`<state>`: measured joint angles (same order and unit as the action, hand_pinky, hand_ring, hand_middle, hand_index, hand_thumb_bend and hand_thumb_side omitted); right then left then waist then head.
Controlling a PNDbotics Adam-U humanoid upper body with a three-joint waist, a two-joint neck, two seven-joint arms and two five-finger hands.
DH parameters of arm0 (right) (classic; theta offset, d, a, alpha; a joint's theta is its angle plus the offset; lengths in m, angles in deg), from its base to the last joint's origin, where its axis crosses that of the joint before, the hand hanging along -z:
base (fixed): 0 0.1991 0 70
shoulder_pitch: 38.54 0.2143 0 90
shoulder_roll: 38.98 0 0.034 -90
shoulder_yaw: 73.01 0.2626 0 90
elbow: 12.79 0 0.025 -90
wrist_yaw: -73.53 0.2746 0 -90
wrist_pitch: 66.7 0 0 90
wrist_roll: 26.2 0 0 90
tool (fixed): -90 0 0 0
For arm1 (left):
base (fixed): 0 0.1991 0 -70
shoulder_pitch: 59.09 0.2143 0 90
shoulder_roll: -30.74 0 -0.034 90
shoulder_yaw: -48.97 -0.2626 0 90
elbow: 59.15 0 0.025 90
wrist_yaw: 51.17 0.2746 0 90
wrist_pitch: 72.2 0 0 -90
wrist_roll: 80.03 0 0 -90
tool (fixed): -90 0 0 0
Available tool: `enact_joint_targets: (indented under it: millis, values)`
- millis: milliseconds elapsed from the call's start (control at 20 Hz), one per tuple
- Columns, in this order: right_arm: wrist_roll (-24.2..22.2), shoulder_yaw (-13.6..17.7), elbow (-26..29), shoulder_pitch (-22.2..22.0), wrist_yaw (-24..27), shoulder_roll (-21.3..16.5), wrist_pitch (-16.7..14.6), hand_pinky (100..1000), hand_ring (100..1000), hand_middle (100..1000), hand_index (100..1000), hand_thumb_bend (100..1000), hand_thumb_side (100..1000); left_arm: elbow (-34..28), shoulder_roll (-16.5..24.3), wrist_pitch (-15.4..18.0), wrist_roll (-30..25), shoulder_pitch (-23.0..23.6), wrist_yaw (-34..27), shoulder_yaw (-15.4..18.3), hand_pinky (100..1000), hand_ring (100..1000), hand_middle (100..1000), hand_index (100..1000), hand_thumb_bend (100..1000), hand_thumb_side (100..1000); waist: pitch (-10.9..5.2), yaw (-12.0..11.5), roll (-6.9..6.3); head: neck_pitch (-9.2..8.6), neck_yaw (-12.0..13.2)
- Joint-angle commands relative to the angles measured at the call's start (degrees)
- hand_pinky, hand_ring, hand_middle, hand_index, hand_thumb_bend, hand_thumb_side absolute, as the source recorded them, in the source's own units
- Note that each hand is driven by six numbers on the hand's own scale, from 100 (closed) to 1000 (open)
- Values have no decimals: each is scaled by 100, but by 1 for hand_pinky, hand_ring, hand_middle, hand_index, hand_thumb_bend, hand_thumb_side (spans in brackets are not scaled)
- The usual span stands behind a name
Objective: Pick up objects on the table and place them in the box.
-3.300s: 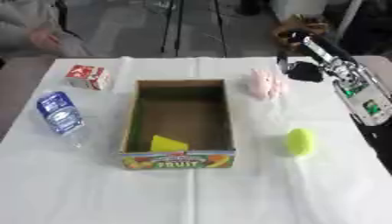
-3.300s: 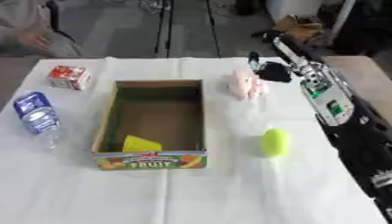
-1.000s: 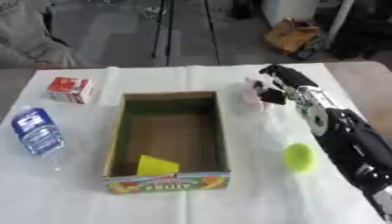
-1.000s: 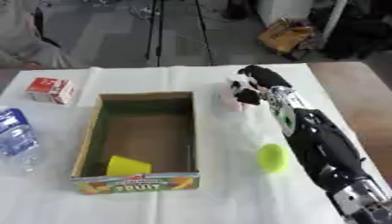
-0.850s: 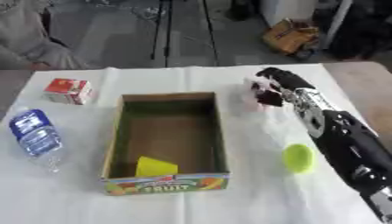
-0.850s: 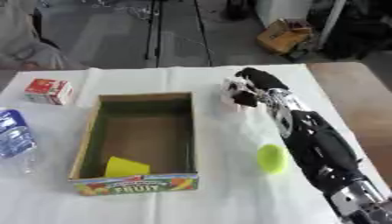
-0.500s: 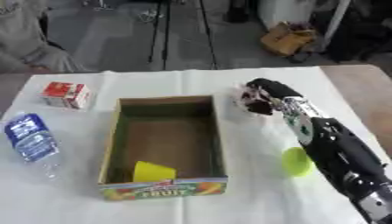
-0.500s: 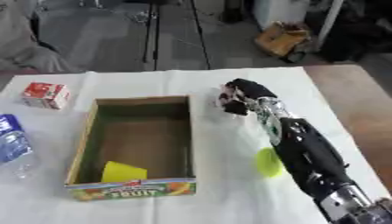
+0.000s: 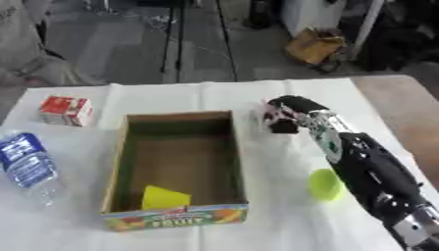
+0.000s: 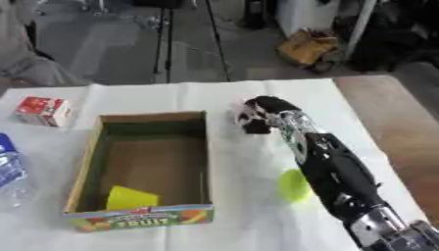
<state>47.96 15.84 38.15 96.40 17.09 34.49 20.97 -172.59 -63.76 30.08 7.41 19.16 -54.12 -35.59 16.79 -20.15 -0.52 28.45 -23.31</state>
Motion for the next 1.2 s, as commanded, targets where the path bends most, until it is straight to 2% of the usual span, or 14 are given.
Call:
enact_joint_targets:
  millis: [50,100,150,200,250,300,350,400,450,550,900,1200]
  values:
    - [-58,-58,7,-69,-222,-21,35,390,474,680,626,303,263,-115,41,0,0,-71,-2,25,481,856,835,827,386,862,-69,20,-5,-84,-25]
    - [57,-56,28,-89,-296,-23,37,390,474,680,626,303,263,-115,40,-3,2,-71,-3,27,481,856,835,827,386,862,-73,26,-3,-86,-29]
    - [259,-29,81,-102,-355,-41,52,313,372,474,461,319,239,-115,39,-7,4,-70,-3,29,481,856,835,828,386,862,-84,49,0,-84,-28]
    - [490,-15,119,-131,-399,-51,73,306,365,450,444,326,231,-115,39,-9,6,-71,-4,31,481,856,835,827,386,862,-90,63,2,-84,-29]
    - [750,2,172,-145,-419,-67,90,298,357,380,397,348,203,-115,39,-11,8,-71,-5,33,481,856,835,827,387,861,-102,82,1,-84,-27]
    - [997,9,215,-169,-421,-78,108,298,357,380,397,348,203,-115,40,-11,9,-71,-6,35,481,856,835,827,387,861,-109,94,1,-84,-27]
    - [1210,15,263,-179,-400,-94,122,292,353,344,380,348,163,-115,43,-15,11,-66,-7,37,482,856,835,827,386,861,-123,113,2,-81,-26]
    - [1381,18,317,-195,-357,-110,139,292,353,344,380,348,163,-115,46,-19,14,-61,-7,40,482,856,835,827,386,861,-133,129,3,-78,-25]
    - [1515,25,395,-199,-294,-135,162,287,349,338,385,344,102,-115,47,-24,18,-56,-9,42,482,856,835,826,387,861,-152,150,7,-71,-22]
    - [1674,33,626,-217,-119,-199,235,286,348,337,389,344,100,-115,50,-33,21,-52,-12,45,482,856,835,827,388,860,-185,183,20,-60,-19]
    - [1809,45,1536,-244,406,-395,446,278,344,338,411,374,100,-115,69,-68,37,-25,-23,63,484,856,834,827,393,857,-330,302,72,-2,17]
    - [1828,58,2156,-269,676,-483,526,272,343,338,428,334,100,-115,82,-94,55,-8,-27,82,486,856,834,826,395,854,-427,399,112,15,43]
